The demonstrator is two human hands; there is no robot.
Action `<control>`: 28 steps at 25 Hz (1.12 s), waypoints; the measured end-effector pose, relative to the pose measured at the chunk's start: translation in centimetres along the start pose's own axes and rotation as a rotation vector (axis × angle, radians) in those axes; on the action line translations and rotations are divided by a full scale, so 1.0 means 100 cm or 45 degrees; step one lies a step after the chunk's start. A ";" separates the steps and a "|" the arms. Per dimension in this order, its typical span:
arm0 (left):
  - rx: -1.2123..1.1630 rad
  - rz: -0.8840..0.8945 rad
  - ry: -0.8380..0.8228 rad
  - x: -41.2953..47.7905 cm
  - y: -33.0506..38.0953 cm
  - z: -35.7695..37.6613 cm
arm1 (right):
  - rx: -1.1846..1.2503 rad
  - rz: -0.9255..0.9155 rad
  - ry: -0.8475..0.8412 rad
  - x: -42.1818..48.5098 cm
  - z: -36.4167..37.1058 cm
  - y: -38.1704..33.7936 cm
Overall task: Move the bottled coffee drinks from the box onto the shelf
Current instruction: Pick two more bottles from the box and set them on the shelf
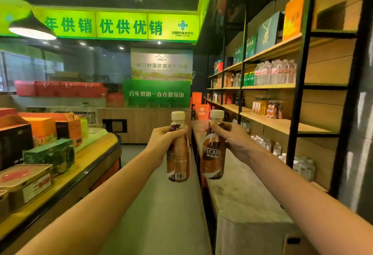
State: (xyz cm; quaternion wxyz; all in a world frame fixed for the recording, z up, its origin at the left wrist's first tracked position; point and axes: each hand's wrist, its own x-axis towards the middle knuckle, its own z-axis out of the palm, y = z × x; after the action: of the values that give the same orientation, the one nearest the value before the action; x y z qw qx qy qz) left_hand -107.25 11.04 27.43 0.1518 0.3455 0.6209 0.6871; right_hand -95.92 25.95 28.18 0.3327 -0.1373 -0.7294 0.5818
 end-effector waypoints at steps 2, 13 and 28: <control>0.020 -0.001 0.019 0.060 -0.012 0.003 | -0.003 -0.008 -0.011 0.064 -0.006 0.015; -0.016 -0.016 -0.028 0.376 -0.115 0.001 | -0.050 0.002 0.005 0.367 -0.013 0.131; -0.055 -0.068 -0.545 0.794 -0.256 0.118 | -0.194 0.122 0.480 0.701 -0.120 0.265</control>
State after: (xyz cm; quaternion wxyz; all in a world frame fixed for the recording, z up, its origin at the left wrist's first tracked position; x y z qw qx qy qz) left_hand -161.88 75.18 25.57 0.3057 0.4635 0.5686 0.6069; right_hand -145.08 83.82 27.28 0.4241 -0.3030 -0.6886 0.5041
